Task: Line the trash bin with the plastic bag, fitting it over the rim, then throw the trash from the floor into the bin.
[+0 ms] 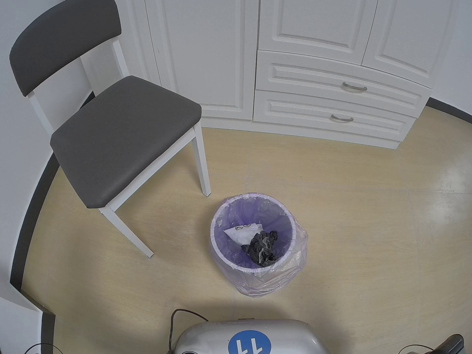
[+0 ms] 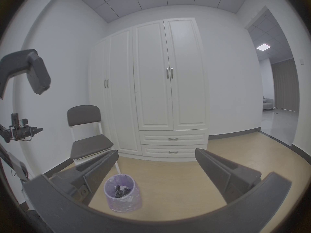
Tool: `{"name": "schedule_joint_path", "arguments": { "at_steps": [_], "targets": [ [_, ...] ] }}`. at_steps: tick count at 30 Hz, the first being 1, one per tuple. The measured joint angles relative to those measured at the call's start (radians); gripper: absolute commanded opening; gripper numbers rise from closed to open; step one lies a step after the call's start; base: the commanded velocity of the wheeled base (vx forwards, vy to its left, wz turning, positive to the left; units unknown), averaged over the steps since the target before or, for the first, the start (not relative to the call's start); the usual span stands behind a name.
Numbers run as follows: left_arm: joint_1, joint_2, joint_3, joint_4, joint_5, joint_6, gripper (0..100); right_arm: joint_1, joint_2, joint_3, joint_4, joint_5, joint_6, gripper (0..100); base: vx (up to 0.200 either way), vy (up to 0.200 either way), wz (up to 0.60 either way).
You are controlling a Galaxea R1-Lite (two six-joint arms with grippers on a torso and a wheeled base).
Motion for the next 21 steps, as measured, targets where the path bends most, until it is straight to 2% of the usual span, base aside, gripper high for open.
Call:
{"name": "schedule_joint_path", "arguments": {
  "at_steps": [5,8,15,21],
  "targets": [
    [0.032,-0.1,0.0,0.113,-0.001,0.001,100,-0.023,-0.049,-0.007,0.014,0.07,0.008,100,0.0,0.0,0.0],
    [0.049,-0.152,0.002,0.156,-0.002,0.002,100,-0.03,-0.062,-0.005,0.015,0.083,0.012,100,0.0,0.0,0.0],
    [0.073,-0.266,0.044,0.199,-0.01,0.003,100,-0.035,-0.076,0.019,0.012,0.083,0.009,100,0.0,0.0,0.0],
    [0.068,-0.359,0.071,0.251,-0.102,0.0,100,-0.036,-0.079,0.051,0.01,0.066,0.004,100,0.0,0.0,0.0]
  ]
}}
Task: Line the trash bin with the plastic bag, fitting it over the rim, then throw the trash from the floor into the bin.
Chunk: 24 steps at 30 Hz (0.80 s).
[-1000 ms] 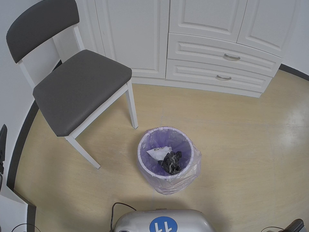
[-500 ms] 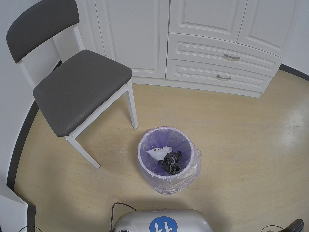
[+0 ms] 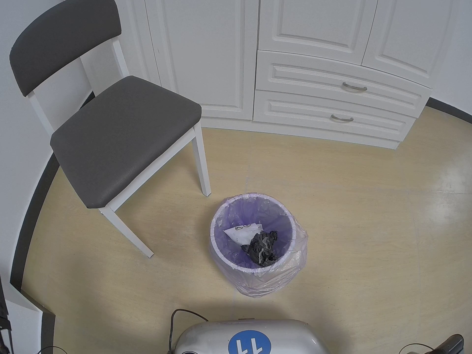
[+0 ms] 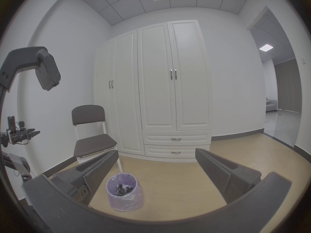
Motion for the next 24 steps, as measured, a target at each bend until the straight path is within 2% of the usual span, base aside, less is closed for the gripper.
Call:
{"name": "schedule_joint_path", "arguments": {
  "at_steps": [6,11,17,24],
  "targets": [
    [-0.013,-0.054,0.056,0.055,-0.007,-0.002,100,0.0,0.0,0.03,-0.022,-0.054,-0.002,100,0.0,0.0,0.0],
    [-0.016,-0.071,0.108,0.092,-0.01,-0.014,100,0.0,0.0,0.101,-0.14,-0.098,-0.034,100,0.0,0.0,0.0],
    [-0.017,-0.077,0.117,0.235,-0.011,-0.041,100,0.001,0.0,0.189,-0.189,-0.161,-0.077,100,0.0,0.0,0.0],
    [-0.018,-0.079,0.118,0.269,-0.031,-0.113,100,0.0,0.0,0.297,-0.211,-0.181,-0.125,100,0.0,0.0,0.0]
  ]
}}
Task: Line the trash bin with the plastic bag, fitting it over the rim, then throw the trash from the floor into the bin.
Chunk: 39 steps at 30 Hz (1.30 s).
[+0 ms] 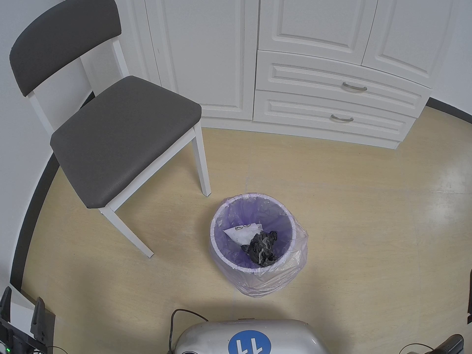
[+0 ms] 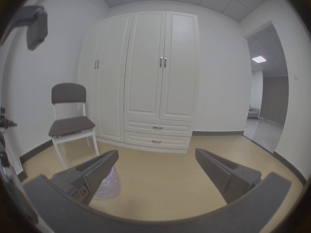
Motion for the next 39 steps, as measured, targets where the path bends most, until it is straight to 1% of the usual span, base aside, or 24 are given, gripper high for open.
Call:
{"name": "schedule_joint_path", "arguments": {
  "at_steps": [2,5,9,15,20,21,22,23,24,26,30,34,39],
  "targets": [
    [0.0,0.0,0.0,0.001,-0.02,-0.005,100,0.0,0.0,0.045,-0.026,-0.001,-0.034,100,0.0,0.0,0.0],
    [0.0,0.0,0.0,0.01,-0.072,-0.003,100,0.0,0.001,0.097,-0.059,-0.002,-0.068,100,0.0,0.0,0.0],
    [0.0,0.0,0.0,0.049,-0.103,0.032,100,0.0,0.001,0.12,-0.036,-0.002,-0.069,100,0.0,0.0,0.0],
    [-0.001,0.0,0.0,0.048,-0.107,0.035,100,0.001,0.001,0.126,0.051,0.005,-0.064,100,0.0,0.0,0.0],
    [-0.001,0.0,0.0,0.047,-0.107,0.036,100,0.0,0.002,0.126,0.056,0.039,-0.067,100,0.0,0.0,0.0],
    [-0.001,0.0,0.0,0.047,-0.107,0.036,100,0.0,0.002,0.126,0.057,0.054,-0.064,100,0.0,0.0,0.0],
    [-0.001,0.0,0.0,0.047,-0.107,0.036,100,0.0,0.002,0.127,0.06,0.082,-0.052,100,0.0,0.0,0.0],
    [-0.001,0.0,0.0,0.047,-0.107,0.036,100,0.0,0.002,0.127,0.061,0.093,-0.047,100,0.0,0.0,0.0],
    [-0.001,0.0,0.0,0.047,-0.107,0.037,100,0.0,0.002,0.127,0.066,0.121,-0.029,100,0.0,0.0,0.0],
    [-0.001,0.0,0.0,0.047,-0.107,0.037,100,-0.001,0.002,0.127,0.077,0.145,-0.006,100,0.0,0.0,0.0],
    [-0.001,0.0,0.0,0.047,-0.107,0.036,100,-0.001,0.002,0.127,0.092,0.14,0.029,100,0.0,0.0,0.0],
    [-0.001,0.0,0.0,0.047,-0.108,0.036,100,-0.001,0.002,0.127,0.113,0.112,0.065,100,0.0,0.0,0.0],
    [-0.001,0.001,0.0,0.047,-0.109,0.028,100,0.0,0.003,0.127,0.119,0.097,0.084,100,0.0,0.0,0.0]
  ]
}}
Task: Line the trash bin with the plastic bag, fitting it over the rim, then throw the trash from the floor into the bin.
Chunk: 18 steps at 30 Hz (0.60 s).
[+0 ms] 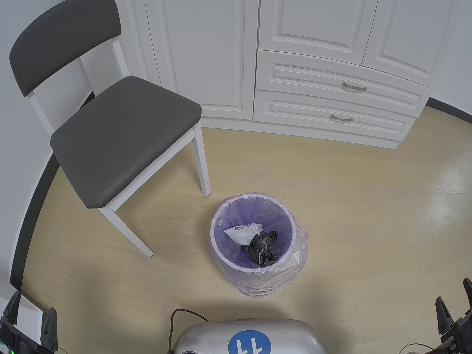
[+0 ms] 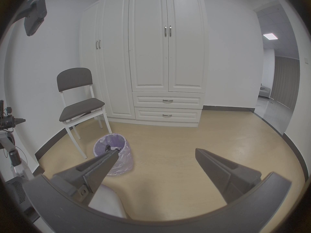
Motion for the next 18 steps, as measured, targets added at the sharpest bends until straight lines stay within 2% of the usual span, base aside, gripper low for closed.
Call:
{"name": "schedule_joint_path", "arguments": {
  "at_steps": [18],
  "targets": [
    [0.0,0.001,0.0,0.0,-0.001,0.013,100,0.001,0.001,0.0,0.001,-0.002,0.004,100,0.0,0.0,0.0]
  ]
}}
